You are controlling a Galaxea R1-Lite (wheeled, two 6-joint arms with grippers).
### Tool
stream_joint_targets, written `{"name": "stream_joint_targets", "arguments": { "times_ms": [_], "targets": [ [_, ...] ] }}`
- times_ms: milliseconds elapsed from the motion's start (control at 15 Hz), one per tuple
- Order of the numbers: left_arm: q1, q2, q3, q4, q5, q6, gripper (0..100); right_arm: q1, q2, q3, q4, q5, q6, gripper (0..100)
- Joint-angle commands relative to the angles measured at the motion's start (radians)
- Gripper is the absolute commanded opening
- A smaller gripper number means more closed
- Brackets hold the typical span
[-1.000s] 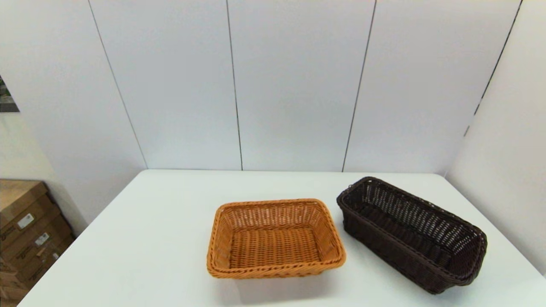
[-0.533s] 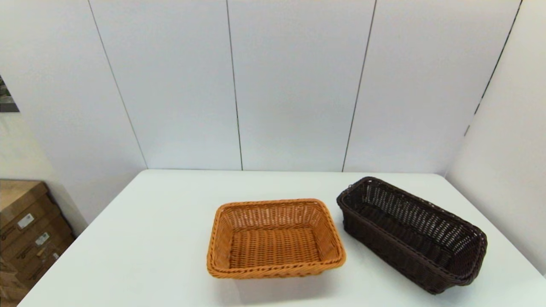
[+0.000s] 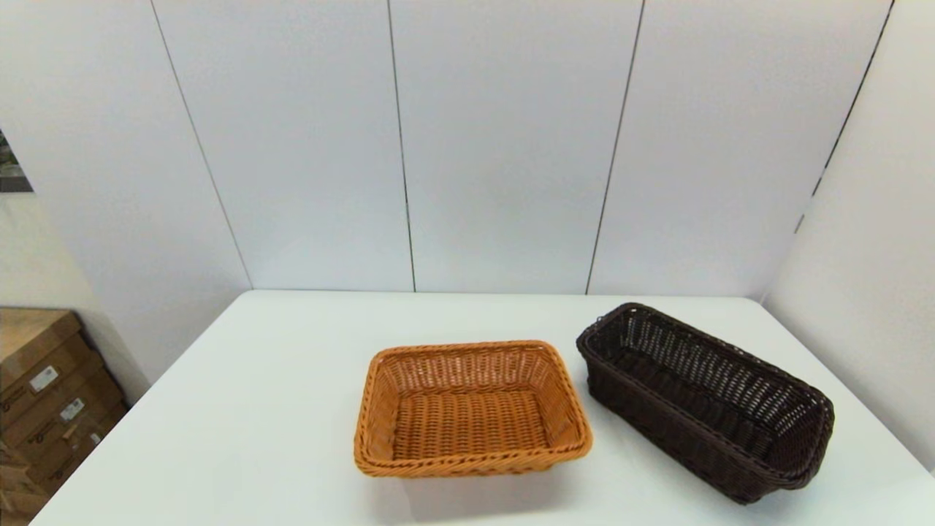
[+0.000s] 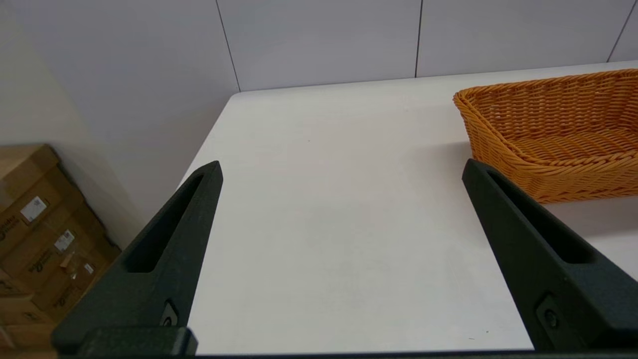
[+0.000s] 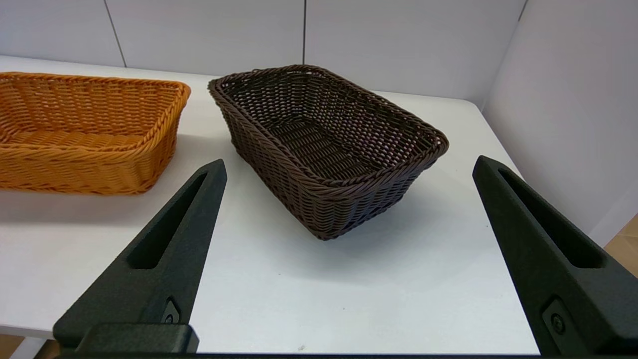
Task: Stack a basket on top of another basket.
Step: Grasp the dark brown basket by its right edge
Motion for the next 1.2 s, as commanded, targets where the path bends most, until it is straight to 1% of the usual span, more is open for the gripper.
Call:
{"name": "stream_joint_targets", "arguments": {
  "times_ms": [67, 800, 867, 933, 1200],
  "targets": [
    [-0.001, 0.000, 0.002, 0.000, 0.000, -0.006, 100, 0.000, 0.001, 0.000, 0.001, 0.000, -0.001, 100],
    [-0.001, 0.000, 0.002, 0.000, 0.000, -0.008, 100, 0.000, 0.001, 0.000, 0.000, 0.000, -0.001, 100],
    [0.000, 0.000, 0.002, 0.000, 0.000, -0.008, 100, -0.001, 0.001, 0.002, 0.004, 0.004, -0.024, 100],
    [0.000, 0.000, 0.002, 0.000, 0.000, -0.008, 100, 0.000, 0.001, 0.002, 0.004, 0.004, -0.031, 100],
    [-0.001, 0.000, 0.002, 0.000, 0.000, -0.008, 100, 0.000, 0.001, 0.000, -0.002, 0.002, -0.019, 100]
  ]
}}
